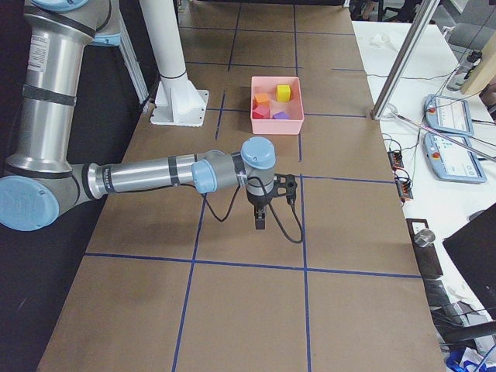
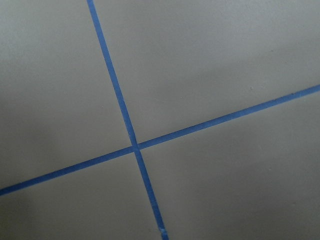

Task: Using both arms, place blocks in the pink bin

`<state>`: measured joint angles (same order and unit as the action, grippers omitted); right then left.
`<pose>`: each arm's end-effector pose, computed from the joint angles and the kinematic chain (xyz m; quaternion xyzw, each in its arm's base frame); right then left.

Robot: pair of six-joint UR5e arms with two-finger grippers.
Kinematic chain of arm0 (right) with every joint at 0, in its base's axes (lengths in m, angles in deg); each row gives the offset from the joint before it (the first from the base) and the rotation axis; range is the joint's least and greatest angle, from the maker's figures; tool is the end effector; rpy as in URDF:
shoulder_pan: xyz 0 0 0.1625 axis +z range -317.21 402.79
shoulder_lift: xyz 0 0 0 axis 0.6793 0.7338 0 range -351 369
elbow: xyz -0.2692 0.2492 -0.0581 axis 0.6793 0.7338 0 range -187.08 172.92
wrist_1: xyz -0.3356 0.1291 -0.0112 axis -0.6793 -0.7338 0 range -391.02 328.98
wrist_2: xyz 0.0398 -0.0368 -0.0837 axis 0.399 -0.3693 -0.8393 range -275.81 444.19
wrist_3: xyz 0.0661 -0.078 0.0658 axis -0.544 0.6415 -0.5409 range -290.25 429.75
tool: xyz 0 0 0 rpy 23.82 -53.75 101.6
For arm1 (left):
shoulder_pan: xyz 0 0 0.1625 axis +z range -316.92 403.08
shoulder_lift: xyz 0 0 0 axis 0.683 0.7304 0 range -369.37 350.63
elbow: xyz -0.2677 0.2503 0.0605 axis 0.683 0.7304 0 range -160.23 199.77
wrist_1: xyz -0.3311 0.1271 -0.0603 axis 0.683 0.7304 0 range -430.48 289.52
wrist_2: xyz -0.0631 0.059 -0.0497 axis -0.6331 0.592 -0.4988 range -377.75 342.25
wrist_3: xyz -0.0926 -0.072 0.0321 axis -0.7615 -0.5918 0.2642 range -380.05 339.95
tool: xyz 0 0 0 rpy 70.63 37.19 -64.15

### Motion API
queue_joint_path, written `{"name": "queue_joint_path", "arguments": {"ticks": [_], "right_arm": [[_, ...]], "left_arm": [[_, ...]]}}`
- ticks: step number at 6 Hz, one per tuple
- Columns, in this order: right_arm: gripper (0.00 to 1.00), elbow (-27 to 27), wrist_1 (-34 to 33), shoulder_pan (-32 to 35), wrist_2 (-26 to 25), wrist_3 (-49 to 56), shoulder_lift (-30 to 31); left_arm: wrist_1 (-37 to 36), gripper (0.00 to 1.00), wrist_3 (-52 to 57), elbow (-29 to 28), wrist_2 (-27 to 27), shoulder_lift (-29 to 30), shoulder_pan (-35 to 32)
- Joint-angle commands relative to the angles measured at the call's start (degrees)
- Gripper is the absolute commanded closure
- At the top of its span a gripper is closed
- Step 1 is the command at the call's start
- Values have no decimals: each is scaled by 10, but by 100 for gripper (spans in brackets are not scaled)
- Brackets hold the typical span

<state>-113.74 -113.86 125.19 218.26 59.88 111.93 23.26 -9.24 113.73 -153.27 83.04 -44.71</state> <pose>0.0000 -0.3679 0.5697 0.0301 -0.3825 -0.0173 0.9233 -0.0287 -0.4622 0.5629 0.1099 0.3782 0.1380 0.9088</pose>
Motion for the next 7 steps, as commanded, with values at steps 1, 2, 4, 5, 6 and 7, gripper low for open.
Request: {"name": "queue_joint_path", "arguments": {"ticks": [1, 2, 4, 5, 6, 7], "right_arm": [[0, 47, 0, 52, 7, 77, 8], [0, 44, -2, 72, 7, 78, 11], [0, 37, -28, 65, 7, 78, -8], [0, 37, -74, 55, 5, 84, -32], [0, 44, -81, 44, 3, 118, -34], [0, 36, -97, 48, 7, 119, -37]], "left_arm": [[-44, 0, 30, 4, 5, 0, -42], [-47, 0, 30, 6, 2, -13, -55], [-102, 0, 29, 7, 6, -13, -52], [-123, 0, 29, 12, 6, -4, -51], [-117, 0, 28, 16, 6, -13, -52], [-111, 0, 30, 39, 7, -15, -54]]}}
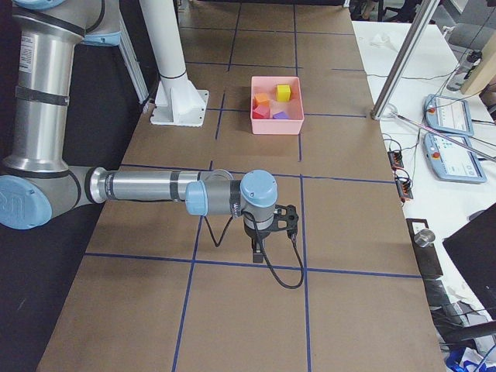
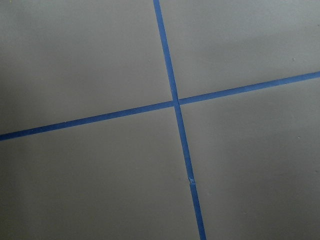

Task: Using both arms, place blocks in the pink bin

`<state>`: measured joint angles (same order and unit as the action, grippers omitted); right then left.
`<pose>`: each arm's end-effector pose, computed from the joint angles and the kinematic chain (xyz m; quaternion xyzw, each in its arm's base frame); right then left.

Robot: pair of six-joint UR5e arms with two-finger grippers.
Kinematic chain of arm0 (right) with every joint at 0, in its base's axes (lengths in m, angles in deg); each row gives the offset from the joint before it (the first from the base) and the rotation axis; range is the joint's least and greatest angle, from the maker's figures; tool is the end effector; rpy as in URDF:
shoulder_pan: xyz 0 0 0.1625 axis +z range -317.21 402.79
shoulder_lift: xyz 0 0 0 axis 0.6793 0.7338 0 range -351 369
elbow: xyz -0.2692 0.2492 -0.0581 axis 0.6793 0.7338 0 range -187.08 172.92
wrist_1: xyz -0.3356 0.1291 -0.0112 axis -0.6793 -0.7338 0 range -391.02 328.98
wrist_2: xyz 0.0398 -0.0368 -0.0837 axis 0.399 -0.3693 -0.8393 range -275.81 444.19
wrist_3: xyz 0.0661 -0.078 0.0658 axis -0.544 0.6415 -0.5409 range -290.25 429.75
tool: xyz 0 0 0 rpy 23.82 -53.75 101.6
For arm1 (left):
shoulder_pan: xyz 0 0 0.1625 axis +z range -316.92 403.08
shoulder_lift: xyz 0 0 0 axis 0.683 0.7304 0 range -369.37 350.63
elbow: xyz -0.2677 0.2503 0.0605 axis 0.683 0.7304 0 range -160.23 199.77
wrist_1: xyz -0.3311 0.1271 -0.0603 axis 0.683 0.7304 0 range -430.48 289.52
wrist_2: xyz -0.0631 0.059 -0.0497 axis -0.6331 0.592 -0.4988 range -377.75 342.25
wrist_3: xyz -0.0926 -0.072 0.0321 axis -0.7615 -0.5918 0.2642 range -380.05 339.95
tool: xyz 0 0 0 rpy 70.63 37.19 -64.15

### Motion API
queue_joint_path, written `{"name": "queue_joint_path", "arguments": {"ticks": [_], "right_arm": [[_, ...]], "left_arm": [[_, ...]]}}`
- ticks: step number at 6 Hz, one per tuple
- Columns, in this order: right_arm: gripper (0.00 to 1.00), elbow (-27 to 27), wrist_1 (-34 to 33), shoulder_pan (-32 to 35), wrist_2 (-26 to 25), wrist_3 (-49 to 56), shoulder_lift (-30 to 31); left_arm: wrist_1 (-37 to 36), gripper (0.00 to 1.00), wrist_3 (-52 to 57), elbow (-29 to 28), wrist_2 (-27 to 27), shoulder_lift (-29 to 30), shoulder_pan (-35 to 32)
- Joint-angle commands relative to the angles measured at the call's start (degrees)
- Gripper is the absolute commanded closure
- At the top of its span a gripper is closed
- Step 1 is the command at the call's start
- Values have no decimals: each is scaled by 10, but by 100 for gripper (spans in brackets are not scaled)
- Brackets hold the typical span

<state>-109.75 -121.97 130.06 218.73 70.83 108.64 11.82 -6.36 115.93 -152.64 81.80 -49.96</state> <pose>0.0300 -0.3761 0.5940 0.0113 -0.3791 -0.0376 0.9245 -0.0706 -0.4350 0.5780 0.0526 0.3782 0.0845 0.9204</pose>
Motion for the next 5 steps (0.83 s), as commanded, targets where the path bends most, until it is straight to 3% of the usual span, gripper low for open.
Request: {"name": "queue_joint_path", "arguments": {"ticks": [1, 4, 5], "right_arm": [[0, -5, -15, 0, 2, 9, -5], [0, 19, -10, -1, 2, 2, -17], [0, 36, -9, 0, 12, 3, -19]], "left_arm": [[-3, 0, -12, 27, 2, -24, 0], [-1, 0, -40, 37, -3, -34, 1], [1, 0, -39, 50, -4, -72, 3]]}}
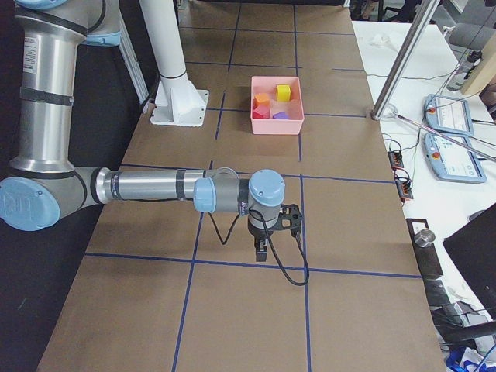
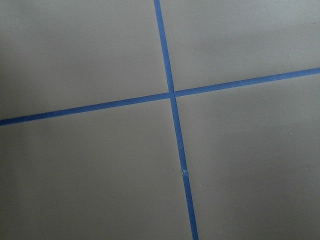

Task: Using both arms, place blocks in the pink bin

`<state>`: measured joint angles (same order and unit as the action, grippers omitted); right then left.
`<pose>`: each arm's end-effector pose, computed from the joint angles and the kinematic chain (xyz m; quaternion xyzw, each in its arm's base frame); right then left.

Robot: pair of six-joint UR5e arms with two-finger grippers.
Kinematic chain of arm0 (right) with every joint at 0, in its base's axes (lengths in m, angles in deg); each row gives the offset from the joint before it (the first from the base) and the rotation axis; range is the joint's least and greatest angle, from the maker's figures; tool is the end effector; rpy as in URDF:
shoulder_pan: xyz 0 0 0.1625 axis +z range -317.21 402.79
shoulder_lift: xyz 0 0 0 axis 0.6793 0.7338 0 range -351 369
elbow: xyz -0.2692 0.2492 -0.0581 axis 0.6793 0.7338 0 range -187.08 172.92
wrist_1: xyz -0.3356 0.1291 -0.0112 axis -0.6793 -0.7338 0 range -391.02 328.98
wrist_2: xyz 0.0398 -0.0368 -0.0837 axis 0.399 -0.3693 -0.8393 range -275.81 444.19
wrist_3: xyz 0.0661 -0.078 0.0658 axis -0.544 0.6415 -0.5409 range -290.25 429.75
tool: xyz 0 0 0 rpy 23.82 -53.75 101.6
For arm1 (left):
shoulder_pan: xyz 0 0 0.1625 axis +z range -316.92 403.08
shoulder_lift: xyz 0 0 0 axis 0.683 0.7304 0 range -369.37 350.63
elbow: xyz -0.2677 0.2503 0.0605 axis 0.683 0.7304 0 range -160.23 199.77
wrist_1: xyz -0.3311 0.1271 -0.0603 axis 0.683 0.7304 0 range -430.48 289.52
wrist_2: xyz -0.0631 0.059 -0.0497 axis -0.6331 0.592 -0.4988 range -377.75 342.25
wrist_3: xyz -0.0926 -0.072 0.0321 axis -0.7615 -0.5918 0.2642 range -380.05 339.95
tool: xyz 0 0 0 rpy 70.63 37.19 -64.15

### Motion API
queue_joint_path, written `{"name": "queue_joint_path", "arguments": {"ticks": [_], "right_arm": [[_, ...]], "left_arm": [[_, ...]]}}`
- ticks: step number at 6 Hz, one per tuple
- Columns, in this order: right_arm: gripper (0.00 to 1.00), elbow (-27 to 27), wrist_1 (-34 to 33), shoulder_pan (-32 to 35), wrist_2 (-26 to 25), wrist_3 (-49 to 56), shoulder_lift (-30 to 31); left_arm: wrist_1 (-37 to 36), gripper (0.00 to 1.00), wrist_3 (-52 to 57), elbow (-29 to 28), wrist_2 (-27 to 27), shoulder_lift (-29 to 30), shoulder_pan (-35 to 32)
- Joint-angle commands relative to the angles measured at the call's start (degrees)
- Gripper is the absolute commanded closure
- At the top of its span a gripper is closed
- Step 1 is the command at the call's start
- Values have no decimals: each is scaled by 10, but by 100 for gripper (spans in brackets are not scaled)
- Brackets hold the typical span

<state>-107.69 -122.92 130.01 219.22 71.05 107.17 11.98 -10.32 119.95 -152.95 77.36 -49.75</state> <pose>0.0286 -0.3834 0.6009 -0.0007 -0.3829 -0.0347 0.9231 -0.0672 -0.4064 0.5799 0.0370 0.3825 0.0534 0.9217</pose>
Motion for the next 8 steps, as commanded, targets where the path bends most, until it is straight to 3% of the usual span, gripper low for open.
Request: {"name": "queue_joint_path", "arguments": {"ticks": [1, 6, 8], "right_arm": [[0, 19, 1, 1, 17, 3, -5], [0, 22, 38, 1, 18, 0, 3], [0, 15, 36, 22, 47, 6, -5]], "left_arm": [[-2, 0, 0, 11, 1, -31, 14], [7, 0, 1, 16, -1, -34, 23], [7, 0, 1, 19, -1, -33, 24]]}}
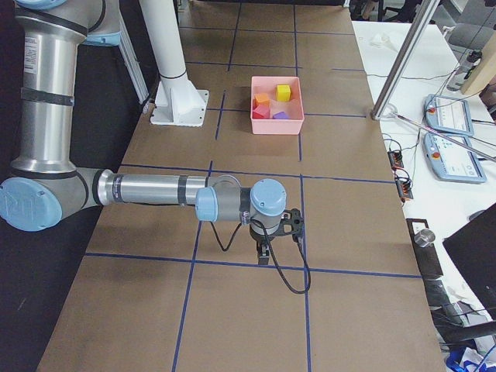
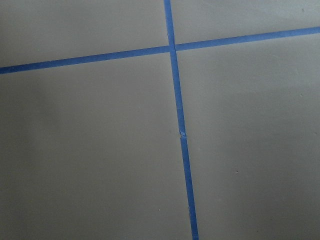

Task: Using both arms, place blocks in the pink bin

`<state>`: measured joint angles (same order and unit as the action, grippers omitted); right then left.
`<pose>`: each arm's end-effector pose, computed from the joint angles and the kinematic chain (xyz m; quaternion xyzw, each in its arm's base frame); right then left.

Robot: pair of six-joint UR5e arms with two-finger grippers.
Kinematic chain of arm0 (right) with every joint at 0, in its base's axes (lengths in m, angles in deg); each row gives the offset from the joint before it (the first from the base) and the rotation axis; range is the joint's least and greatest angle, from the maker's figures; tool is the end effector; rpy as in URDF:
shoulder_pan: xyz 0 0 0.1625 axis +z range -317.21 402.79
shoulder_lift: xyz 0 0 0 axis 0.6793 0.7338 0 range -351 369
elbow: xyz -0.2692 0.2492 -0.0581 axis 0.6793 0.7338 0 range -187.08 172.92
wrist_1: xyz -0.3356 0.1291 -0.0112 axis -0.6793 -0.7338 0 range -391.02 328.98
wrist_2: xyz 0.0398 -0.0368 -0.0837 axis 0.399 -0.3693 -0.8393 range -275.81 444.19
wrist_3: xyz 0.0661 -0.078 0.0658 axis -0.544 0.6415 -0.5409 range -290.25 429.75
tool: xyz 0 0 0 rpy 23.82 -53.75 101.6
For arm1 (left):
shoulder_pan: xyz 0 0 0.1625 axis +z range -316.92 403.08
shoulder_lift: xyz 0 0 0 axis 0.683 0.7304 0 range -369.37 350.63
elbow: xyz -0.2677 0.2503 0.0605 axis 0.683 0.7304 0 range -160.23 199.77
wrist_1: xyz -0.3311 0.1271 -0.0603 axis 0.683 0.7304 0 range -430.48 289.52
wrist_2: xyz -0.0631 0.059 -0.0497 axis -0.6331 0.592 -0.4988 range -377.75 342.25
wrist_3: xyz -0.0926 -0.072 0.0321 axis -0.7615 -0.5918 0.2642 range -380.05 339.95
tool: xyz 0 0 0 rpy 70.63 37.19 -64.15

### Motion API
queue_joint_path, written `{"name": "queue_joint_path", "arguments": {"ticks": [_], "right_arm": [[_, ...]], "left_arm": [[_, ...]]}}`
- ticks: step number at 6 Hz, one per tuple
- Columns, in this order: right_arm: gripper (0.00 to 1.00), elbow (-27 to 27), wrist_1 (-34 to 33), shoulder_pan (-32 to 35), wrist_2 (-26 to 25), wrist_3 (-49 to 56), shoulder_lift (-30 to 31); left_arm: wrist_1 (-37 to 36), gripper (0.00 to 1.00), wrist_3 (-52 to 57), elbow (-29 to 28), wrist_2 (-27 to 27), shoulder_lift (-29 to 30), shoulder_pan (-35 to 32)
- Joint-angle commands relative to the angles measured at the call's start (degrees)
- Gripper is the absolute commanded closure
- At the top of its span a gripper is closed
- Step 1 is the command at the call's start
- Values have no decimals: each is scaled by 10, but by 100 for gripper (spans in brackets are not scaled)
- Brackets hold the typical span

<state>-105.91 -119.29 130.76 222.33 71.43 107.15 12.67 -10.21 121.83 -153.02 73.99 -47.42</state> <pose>0.0290 -0.3857 0.6031 0.0179 -0.4078 -0.0381 0.9121 -0.0503 -0.3868 0.5879 0.0232 0.3843 0.0703 0.9202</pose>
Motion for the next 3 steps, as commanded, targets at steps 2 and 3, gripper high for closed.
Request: {"name": "queue_joint_path", "arguments": {"ticks": [2, 3], "right_arm": [[0, -23, -7, 9, 5, 8, 1], [0, -23, -9, 7, -23, 6, 11]], "left_arm": [[0, 0, -1, 1, 1, 0, 12], [0, 0, -1, 2, 4, 0, 12]]}}
